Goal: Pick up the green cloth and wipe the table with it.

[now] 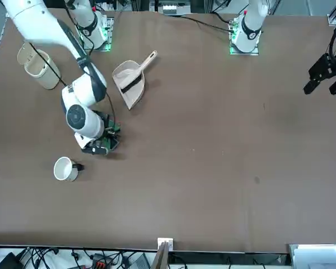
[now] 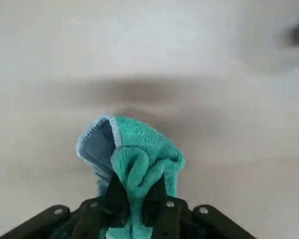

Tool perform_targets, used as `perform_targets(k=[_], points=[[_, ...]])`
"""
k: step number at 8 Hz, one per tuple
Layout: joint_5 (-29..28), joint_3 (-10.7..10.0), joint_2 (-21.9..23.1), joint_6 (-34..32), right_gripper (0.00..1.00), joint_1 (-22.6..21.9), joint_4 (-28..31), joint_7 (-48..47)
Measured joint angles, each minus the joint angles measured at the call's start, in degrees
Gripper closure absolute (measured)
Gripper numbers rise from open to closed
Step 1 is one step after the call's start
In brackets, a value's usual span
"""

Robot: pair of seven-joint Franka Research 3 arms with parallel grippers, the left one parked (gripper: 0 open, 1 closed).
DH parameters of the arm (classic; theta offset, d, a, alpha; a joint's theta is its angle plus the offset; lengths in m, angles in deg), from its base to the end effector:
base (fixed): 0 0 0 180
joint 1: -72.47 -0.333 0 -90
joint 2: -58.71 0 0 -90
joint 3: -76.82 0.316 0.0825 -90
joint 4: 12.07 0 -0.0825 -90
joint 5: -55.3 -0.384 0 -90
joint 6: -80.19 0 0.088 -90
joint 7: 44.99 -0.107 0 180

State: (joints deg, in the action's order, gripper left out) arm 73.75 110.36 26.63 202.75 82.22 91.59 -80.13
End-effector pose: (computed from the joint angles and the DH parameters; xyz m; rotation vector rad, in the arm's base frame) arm 0.5960 0.2189 0.2653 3.1137 -0.0908 -0.1929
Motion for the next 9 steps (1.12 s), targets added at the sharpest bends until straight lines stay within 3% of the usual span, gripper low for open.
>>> perform_targets(k=[4, 7, 9], points=[[-1.16, 0.14, -1.64, -0.75, 0.85, -7.93, -2.24, -4.01], [-2.83, -0.01, -5.6, -0.3, 0.82, -8.97, -2.32, -5.12], [-2.83, -0.43, -6.86, 0.2, 0.52, -8.89, -2.67, -5.45]])
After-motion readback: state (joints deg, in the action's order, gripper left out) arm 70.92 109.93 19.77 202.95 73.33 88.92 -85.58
